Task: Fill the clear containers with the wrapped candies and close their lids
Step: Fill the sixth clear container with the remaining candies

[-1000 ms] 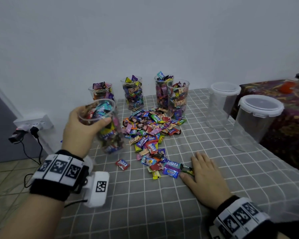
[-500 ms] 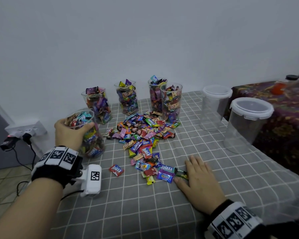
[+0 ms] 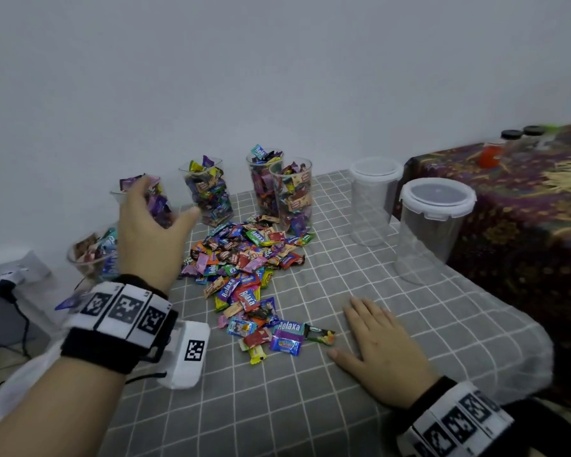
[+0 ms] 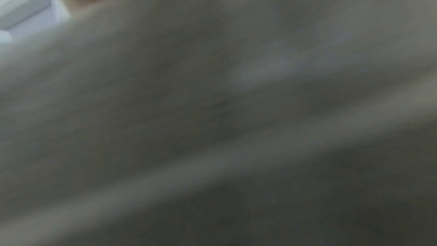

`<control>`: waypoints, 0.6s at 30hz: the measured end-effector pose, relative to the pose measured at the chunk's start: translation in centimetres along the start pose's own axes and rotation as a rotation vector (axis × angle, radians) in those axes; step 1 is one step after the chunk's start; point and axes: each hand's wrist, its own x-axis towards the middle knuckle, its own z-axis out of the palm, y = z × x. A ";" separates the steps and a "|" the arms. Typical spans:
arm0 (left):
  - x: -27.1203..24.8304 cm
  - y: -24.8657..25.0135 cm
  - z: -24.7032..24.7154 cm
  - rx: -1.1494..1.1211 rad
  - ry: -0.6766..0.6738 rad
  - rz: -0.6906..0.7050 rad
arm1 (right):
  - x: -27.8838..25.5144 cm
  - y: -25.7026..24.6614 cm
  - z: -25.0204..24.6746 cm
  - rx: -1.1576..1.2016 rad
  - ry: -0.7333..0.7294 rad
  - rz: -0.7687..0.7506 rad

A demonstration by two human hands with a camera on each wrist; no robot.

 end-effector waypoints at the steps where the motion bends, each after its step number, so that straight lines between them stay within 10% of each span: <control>1: -0.1 0.7 1.1 -0.015 -0.048 0.017 | -0.1 0.6 0.0 0.001 0.002 0.007; 18: -0.2 9.4 21.9 -0.217 -0.690 -0.050 | -0.7 5.8 -1.6 0.070 0.051 0.006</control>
